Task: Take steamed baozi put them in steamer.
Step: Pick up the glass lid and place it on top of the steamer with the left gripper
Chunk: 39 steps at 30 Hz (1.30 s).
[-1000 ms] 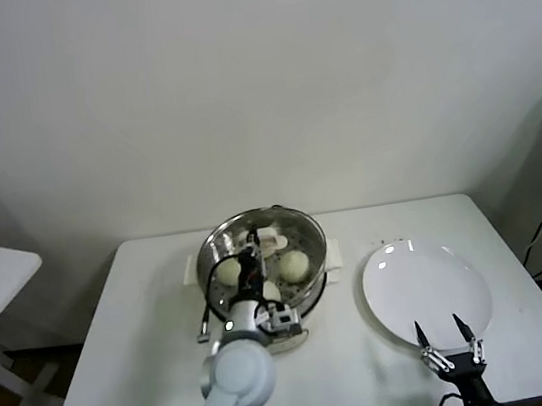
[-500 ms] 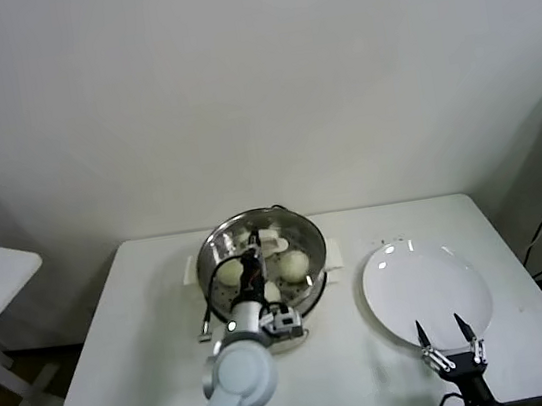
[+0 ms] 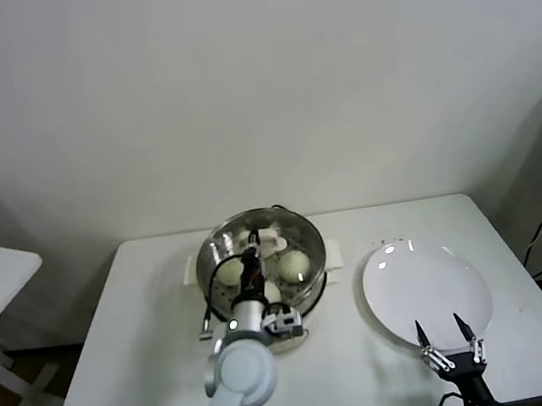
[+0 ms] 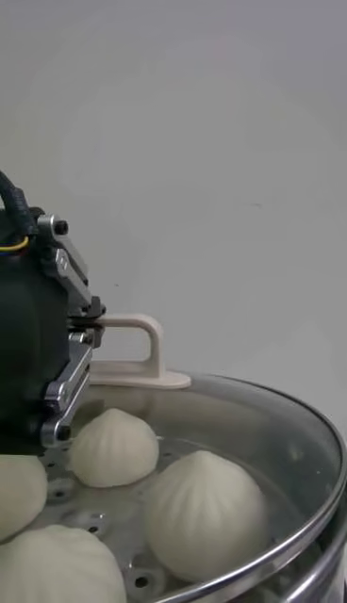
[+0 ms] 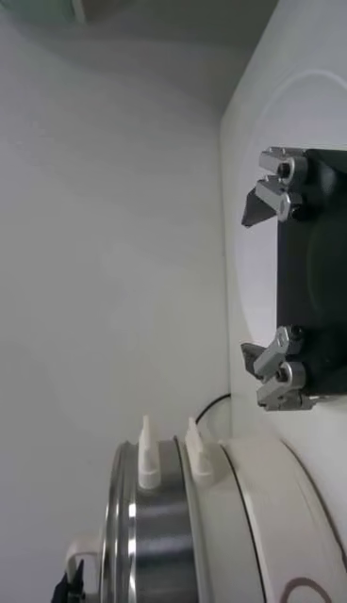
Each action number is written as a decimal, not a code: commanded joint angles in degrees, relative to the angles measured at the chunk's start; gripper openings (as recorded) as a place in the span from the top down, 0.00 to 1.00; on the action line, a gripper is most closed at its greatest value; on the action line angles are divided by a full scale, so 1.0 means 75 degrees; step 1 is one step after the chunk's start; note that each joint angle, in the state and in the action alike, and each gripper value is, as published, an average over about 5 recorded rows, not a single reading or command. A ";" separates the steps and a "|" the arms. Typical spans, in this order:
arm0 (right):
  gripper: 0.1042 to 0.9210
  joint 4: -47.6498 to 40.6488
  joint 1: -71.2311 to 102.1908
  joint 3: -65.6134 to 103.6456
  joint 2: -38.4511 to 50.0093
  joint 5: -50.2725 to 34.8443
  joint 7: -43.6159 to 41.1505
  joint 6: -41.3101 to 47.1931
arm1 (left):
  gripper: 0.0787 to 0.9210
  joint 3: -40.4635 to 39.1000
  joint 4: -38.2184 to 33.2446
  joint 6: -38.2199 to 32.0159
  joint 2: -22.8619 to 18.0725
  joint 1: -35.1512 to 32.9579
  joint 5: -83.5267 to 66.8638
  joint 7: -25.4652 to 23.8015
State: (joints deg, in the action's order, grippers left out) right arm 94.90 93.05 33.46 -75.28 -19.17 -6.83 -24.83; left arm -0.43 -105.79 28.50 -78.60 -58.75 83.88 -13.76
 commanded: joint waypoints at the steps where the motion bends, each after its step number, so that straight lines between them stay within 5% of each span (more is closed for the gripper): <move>1: 0.12 0.0014 -0.0002 0.0007 -0.0003 0.0003 -0.0008 -0.0004 | 0.93 0.0003 0.0019 -0.0009 -0.0003 -0.0021 0.0056 0.0041; 21: 0.12 0.0054 0.0010 0.0013 0.0004 0.0028 -0.0016 -0.0057 | 0.93 -0.0015 0.0139 -0.0047 -0.0047 -0.0054 0.0058 0.0377; 34: 0.12 0.0068 0.0018 0.0005 -0.0009 0.0073 -0.0036 -0.0069 | 0.61 0.0011 0.0010 -0.0030 -0.0020 -0.0118 0.0074 0.0422; 39: 0.12 0.0061 0.0013 -0.0006 -0.0012 0.0074 -0.0040 -0.0070 | 0.56 0.0017 -0.0132 -0.0042 0.0025 -0.0172 0.0050 0.0377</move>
State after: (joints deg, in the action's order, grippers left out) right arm 95.40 93.17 33.47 -75.34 -18.63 -7.10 -25.35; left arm -0.32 -105.86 28.23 -78.66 -59.78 84.47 -10.79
